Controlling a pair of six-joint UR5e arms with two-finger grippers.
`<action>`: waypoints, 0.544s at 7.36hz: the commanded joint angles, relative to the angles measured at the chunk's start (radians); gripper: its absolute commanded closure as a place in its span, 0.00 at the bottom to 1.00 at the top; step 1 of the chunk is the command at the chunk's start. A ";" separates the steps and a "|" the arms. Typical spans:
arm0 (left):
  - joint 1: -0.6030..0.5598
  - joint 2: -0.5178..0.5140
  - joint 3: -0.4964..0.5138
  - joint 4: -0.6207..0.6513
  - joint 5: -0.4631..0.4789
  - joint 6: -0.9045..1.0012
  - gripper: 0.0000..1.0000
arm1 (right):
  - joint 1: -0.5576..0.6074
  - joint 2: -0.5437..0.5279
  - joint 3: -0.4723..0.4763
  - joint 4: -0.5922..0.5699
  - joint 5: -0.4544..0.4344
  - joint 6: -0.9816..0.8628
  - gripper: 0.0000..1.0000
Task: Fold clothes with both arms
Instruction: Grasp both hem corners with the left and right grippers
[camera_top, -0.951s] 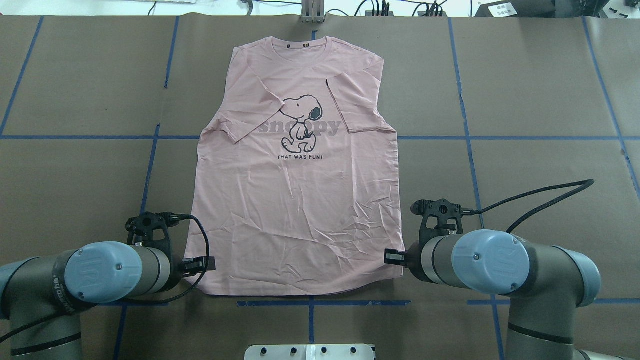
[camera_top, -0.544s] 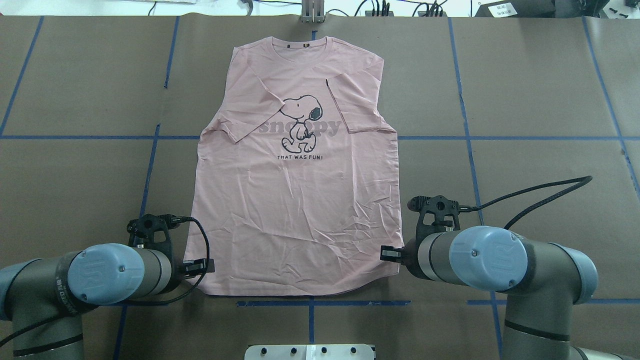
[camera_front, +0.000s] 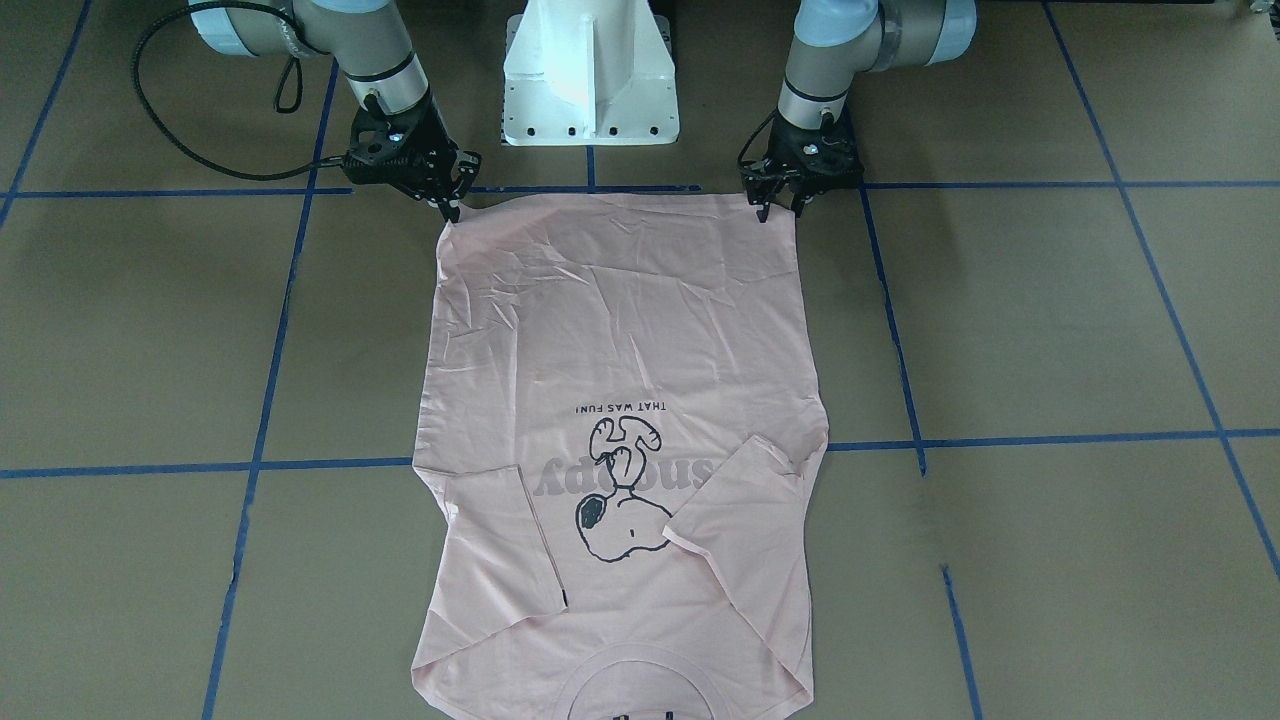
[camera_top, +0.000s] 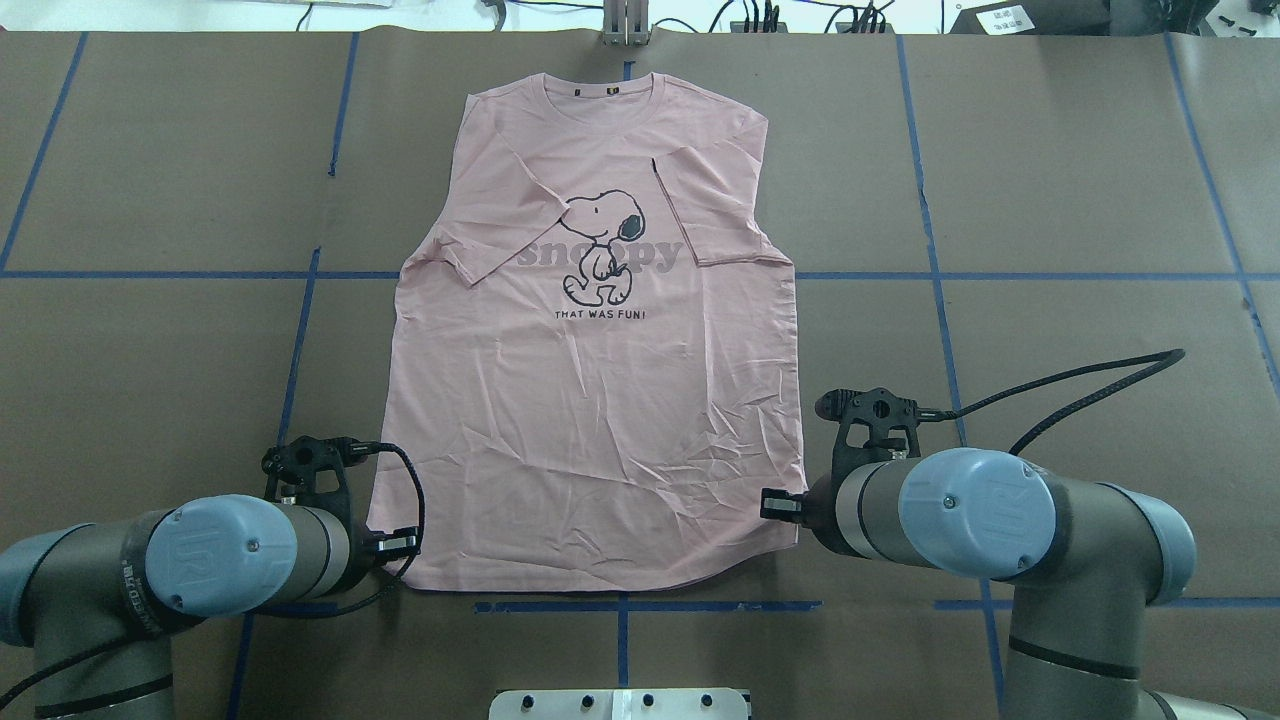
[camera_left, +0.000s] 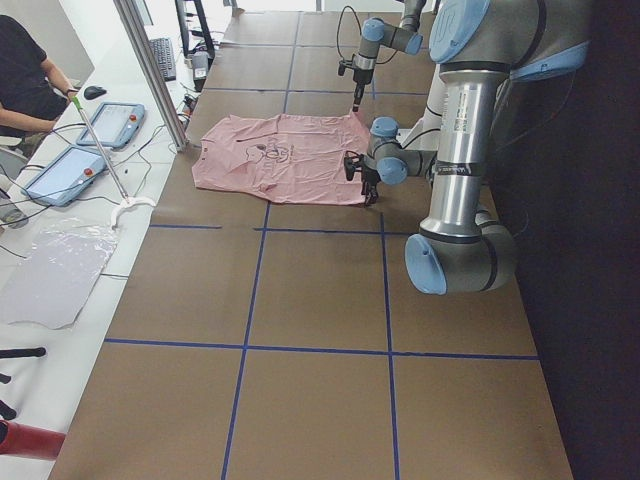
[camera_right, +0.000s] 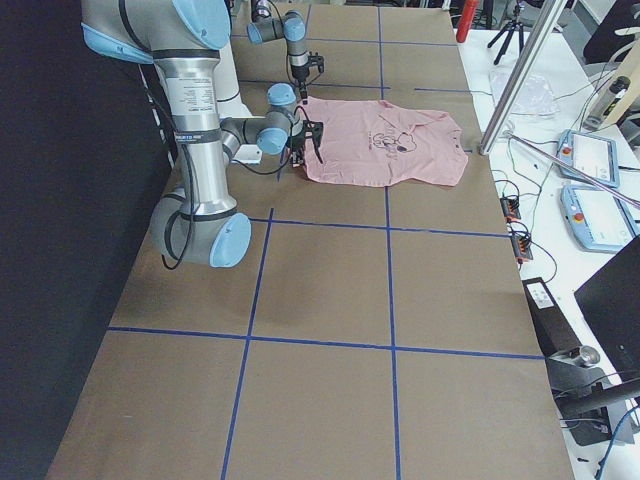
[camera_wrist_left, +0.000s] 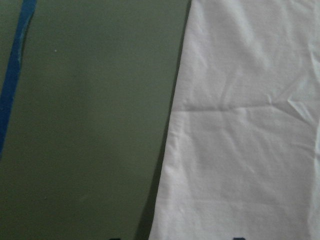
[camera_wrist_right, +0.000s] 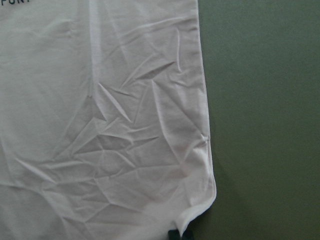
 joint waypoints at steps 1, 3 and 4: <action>0.000 0.000 -0.002 -0.002 0.000 0.005 0.78 | 0.002 0.000 0.000 0.000 0.002 0.000 1.00; 0.000 0.001 -0.014 0.000 0.002 0.005 0.99 | 0.005 0.000 0.003 0.000 0.002 0.000 1.00; 0.000 0.001 -0.017 -0.002 0.002 0.006 1.00 | 0.007 0.000 0.011 0.000 0.002 -0.003 1.00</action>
